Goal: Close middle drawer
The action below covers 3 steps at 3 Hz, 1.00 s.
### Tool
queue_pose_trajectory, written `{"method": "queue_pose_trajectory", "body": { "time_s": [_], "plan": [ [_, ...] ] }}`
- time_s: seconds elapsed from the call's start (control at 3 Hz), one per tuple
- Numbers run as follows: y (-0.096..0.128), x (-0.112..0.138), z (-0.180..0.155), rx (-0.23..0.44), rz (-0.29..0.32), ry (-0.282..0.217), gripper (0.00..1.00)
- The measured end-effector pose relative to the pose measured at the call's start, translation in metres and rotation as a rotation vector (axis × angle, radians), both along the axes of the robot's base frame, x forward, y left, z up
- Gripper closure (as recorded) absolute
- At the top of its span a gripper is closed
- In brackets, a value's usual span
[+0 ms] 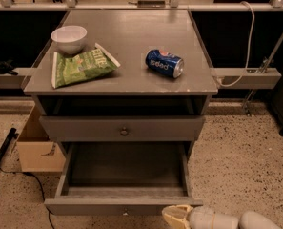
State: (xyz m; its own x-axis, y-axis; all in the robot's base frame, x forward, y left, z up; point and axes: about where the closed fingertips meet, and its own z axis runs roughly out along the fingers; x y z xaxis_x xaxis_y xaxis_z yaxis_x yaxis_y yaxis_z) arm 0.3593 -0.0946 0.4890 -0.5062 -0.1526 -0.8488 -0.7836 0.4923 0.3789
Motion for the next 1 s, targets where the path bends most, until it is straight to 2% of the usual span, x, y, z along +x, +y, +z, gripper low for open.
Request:
{"method": "queue_pose_trajectory", "body": {
  "time_s": [0.67,1.0],
  "plan": [
    [0.006,0.004,-0.001,-0.184,0.037,-0.170,1.00],
    [0.001,-0.003,-0.007,-0.266,0.012,-0.221,1.00]
  ]
}}
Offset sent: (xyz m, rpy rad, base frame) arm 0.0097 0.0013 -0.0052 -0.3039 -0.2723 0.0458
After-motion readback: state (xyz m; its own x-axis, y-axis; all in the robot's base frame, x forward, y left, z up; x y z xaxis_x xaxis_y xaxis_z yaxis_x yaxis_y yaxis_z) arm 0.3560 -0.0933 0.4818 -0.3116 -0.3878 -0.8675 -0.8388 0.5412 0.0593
